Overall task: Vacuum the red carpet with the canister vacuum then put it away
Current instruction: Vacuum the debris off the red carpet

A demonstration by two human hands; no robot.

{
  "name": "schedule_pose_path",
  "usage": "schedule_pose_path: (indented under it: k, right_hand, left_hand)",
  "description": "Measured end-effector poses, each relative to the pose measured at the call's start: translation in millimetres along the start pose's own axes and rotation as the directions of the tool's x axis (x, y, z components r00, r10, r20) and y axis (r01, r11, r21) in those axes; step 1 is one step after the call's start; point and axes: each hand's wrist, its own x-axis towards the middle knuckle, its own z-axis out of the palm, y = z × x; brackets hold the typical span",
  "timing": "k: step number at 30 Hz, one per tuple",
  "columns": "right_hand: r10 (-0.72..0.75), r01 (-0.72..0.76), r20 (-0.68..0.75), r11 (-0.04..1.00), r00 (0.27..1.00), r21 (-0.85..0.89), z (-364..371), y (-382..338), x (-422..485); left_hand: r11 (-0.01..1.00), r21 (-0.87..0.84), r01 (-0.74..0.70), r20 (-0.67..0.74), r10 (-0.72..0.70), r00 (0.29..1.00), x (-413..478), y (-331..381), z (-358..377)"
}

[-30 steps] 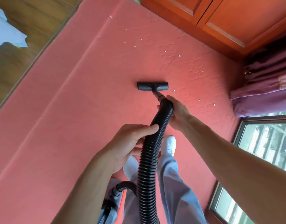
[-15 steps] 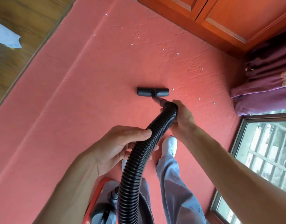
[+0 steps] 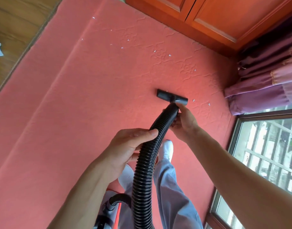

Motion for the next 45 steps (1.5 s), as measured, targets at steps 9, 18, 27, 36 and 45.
schedule_pose_path:
  k: [9,18,27,36,45]
  right_hand:
    - [-0.014,0.012,0.011,0.991,1.0,0.137,-25,-23,-12]
    - [0.102,-0.122,0.122,0.977,0.987,0.173,-44,6,-19]
    - [-0.059,0.048,0.053,0.981,0.997,0.187,-31,-35,-2]
    - [-0.105,0.101,0.003,0.961,0.995,0.256,-94,-25,-34]
    - [-0.046,0.074,-0.18,0.986,0.983,0.152,-86,-30,9]
  left_hand:
    - [1.0,0.008,0.002,0.083,-0.002,0.997,2,1,46]
    - [0.989,0.13,0.075,0.095,-0.088,0.992,-5,0,35]
    - [0.998,0.059,-0.004,0.033,0.002,0.999,15,9,61]
    - [0.965,0.261,0.004,0.27,-0.077,0.96,11,21,58]
    - [0.983,0.174,0.056,-0.014,-0.054,0.998,43,-2,90]
